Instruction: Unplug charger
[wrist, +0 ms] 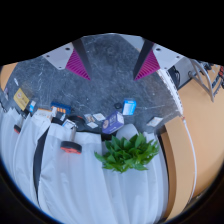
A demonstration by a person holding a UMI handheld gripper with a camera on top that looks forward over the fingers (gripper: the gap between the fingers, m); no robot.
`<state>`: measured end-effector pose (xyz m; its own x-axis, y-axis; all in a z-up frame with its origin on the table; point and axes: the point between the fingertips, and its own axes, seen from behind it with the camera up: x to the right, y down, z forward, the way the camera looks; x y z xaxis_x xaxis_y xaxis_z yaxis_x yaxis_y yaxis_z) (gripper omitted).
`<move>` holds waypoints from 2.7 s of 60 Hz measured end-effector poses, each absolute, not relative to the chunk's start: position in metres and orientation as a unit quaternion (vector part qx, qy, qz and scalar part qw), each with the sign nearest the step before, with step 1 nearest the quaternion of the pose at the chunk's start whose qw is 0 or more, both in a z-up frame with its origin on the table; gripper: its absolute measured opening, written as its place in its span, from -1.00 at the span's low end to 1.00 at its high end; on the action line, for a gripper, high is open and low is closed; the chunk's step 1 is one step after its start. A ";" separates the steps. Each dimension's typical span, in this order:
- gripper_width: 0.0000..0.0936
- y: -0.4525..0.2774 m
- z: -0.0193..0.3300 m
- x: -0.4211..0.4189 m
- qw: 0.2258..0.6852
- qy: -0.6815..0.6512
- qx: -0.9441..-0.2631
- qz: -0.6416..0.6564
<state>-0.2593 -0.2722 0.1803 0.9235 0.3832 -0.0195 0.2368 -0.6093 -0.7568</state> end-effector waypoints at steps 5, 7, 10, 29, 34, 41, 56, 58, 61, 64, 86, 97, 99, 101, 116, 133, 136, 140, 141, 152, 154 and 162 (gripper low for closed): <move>0.82 -0.248 0.142 -0.219 0.384 -0.170 -0.904 0.078; 0.81 -0.238 0.129 -0.201 0.380 -0.167 -0.907 0.071; 0.81 -0.220 0.111 -0.174 0.376 -0.159 -0.911 0.060; 0.83 -0.020 0.063 -0.041 0.427 -0.077 -0.901 0.015; 0.82 0.045 0.060 -0.023 0.453 -0.055 -0.890 0.010; 0.76 0.123 0.052 -0.011 0.486 -0.034 -0.873 0.013; -0.57 0.190 0.017 0.003 0.500 -0.002 -0.866 -0.008; -0.62 0.191 0.017 0.002 0.504 -0.002 -0.864 -0.006; -0.74 0.191 0.018 0.005 0.509 0.002 -0.861 -0.005; -0.80 0.190 0.028 0.003 0.512 0.001 -0.859 0.000; -0.73 0.159 0.168 0.056 0.611 -0.004 -0.791 0.037; -0.65 0.142 0.033 0.109 0.504 0.069 -0.858 0.071; -0.63 0.140 0.017 0.117 0.485 0.074 -0.869 0.064; -0.62 0.140 0.007 0.123 0.479 0.080 -0.872 0.064; 0.25 0.131 0.000 0.191 0.466 0.103 -0.879 0.000; 0.82 0.058 0.121 0.198 0.512 0.032 -0.854 -0.086; 0.82 0.036 0.148 0.184 0.522 0.017 -0.848 -0.088; 0.82 -0.001 0.178 0.162 0.533 0.004 -0.842 -0.087; 0.82 -0.010 0.185 0.157 0.535 0.001 -0.840 -0.087; 0.82 -0.120 0.222 0.101 0.540 -0.001 -0.838 -0.080; 0.82 -0.140 0.223 0.093 0.540 0.001 -0.838 -0.078; 0.81 -0.210 0.220 0.063 0.530 0.010 -0.844 -0.081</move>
